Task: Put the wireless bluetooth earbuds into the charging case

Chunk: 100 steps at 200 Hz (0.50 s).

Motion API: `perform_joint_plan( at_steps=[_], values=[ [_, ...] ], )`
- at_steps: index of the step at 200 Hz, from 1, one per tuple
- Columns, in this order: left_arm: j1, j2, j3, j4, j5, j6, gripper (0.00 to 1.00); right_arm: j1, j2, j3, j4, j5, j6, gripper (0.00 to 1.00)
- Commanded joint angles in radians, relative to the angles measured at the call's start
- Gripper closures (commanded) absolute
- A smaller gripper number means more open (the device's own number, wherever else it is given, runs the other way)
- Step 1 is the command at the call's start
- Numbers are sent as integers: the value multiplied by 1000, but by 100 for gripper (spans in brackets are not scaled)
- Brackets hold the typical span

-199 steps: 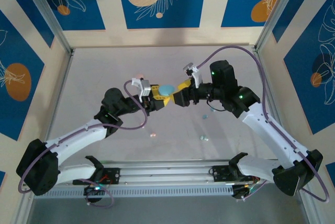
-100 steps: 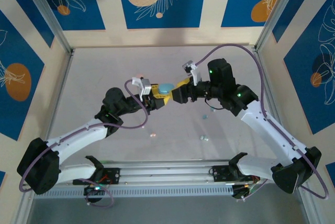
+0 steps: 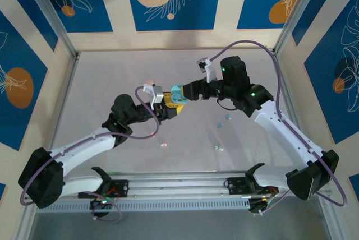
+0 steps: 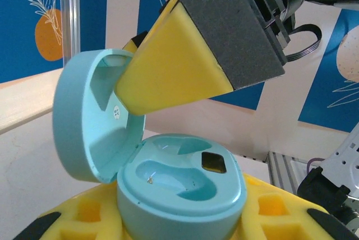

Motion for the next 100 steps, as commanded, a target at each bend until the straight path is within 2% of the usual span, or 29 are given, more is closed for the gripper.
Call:
perform_joint_plan(
  at_steps=[1,34,65,86,100],
  values=[
    [-16,-18,0,67,43,21,68,-14,-10,47,-50,70,53,29],
    [-16,-23,-13,70,15,28,68,-30,-84,36,-22,15,119,25],
    [-16,-29,-26,71,-7,39,67,-88,-195,-13,4,11,184,26],
    [-16,-33,-32,73,-11,42,68,-162,-249,-59,-47,60,206,32],
    [-16,-36,-37,74,-16,41,68,-245,-257,-96,-119,84,240,39]
  ],
)
